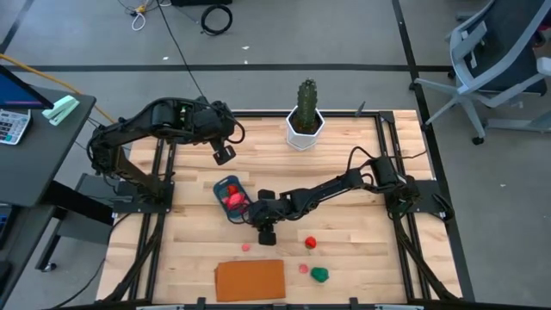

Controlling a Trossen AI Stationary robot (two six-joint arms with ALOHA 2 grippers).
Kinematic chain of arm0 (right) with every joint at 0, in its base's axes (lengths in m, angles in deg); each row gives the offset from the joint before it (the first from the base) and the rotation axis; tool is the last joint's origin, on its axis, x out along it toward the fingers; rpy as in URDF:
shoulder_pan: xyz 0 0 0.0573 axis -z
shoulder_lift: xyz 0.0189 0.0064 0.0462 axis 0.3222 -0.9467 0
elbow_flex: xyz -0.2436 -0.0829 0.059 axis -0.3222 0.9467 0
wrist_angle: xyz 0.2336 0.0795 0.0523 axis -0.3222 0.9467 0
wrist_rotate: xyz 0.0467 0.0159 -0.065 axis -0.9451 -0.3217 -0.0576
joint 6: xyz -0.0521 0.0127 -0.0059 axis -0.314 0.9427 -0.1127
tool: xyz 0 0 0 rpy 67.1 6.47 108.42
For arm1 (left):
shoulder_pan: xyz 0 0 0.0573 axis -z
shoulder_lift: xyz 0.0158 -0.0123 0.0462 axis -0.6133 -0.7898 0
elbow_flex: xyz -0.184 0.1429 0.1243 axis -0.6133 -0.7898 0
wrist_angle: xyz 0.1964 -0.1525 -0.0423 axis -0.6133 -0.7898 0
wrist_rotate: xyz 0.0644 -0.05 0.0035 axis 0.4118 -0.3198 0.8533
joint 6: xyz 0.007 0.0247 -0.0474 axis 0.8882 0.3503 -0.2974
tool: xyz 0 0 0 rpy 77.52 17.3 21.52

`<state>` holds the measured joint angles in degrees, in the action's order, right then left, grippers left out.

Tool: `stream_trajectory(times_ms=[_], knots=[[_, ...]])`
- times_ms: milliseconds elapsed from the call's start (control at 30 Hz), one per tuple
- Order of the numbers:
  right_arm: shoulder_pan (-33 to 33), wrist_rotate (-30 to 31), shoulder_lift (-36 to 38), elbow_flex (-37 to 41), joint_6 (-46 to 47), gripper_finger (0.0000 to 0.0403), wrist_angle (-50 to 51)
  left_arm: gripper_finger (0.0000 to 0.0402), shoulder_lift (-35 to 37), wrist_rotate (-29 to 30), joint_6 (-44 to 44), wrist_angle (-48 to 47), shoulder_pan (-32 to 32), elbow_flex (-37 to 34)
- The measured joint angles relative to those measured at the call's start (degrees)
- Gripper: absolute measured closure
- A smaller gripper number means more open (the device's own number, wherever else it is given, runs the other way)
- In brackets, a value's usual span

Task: Pick and placing Produce into tupperware
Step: Put the cherry into the blue bin

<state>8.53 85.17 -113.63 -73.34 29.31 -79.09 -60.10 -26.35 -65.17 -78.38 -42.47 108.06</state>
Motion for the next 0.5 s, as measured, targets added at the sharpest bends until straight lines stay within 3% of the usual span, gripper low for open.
stream_trajectory(times_ms=[300, 500], knots=[[0.1, -1.4, 0.0, 0.0, -1.3, 0.0351, 2.0, 0.0377, 0.0, 0.0, 0.0, 0.0, 0.0, 0.0], [0.1, -1.3, -0.1, 0.0, -4.8, 0.0395, 2.1, 0.0375, 0.0, 0.0, -0.1, 0.0, 0.0, 0.0]])
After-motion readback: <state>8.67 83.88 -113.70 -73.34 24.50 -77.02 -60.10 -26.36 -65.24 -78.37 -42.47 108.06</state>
